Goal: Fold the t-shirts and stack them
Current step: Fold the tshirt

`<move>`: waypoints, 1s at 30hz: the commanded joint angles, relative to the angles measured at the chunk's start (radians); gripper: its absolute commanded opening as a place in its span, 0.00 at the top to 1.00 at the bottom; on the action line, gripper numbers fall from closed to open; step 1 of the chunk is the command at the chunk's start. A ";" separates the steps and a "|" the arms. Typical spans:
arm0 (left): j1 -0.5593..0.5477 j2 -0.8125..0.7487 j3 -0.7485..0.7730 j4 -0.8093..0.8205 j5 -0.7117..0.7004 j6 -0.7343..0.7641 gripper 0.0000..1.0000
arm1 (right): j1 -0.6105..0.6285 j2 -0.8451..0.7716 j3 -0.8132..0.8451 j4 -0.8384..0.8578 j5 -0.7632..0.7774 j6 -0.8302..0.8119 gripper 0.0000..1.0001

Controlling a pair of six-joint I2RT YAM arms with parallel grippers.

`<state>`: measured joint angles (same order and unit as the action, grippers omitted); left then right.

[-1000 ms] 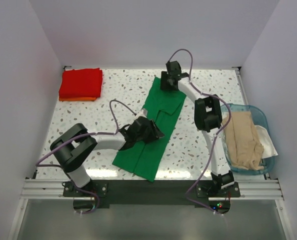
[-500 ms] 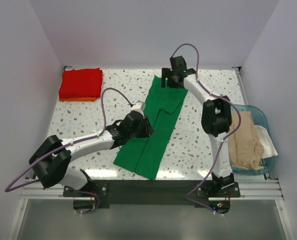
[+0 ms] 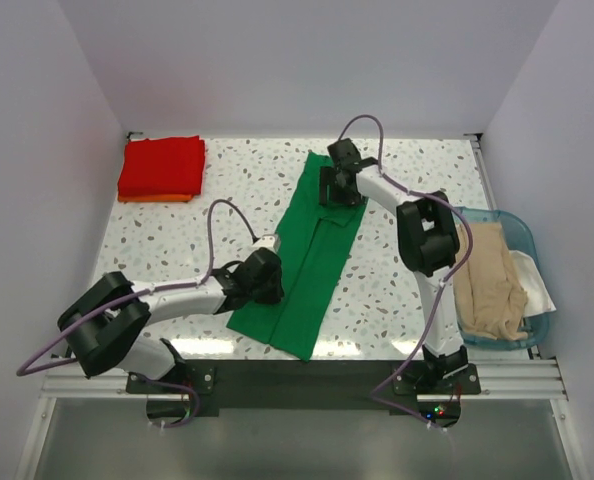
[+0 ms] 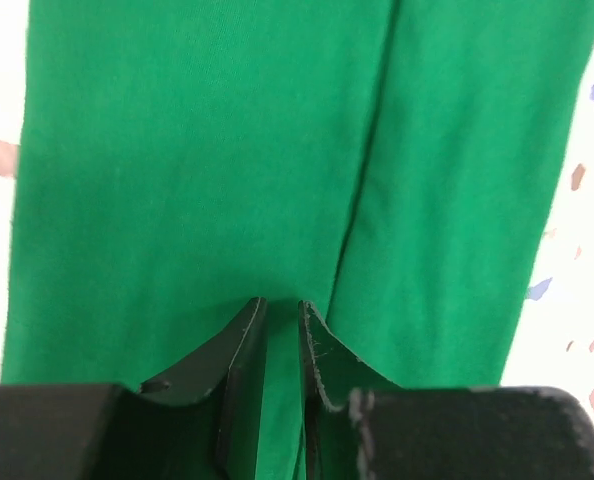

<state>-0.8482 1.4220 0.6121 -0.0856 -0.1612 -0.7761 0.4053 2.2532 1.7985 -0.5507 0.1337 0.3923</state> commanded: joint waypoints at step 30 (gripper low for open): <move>0.026 -0.059 0.177 -0.012 0.002 -0.077 0.50 | -0.076 -0.225 0.089 -0.016 -0.109 0.009 0.02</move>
<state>-0.8368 1.4757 0.8394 -0.0090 -0.1081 -0.8719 0.3347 2.2875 2.0594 -0.5808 0.0593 0.3191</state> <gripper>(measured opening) 0.501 0.985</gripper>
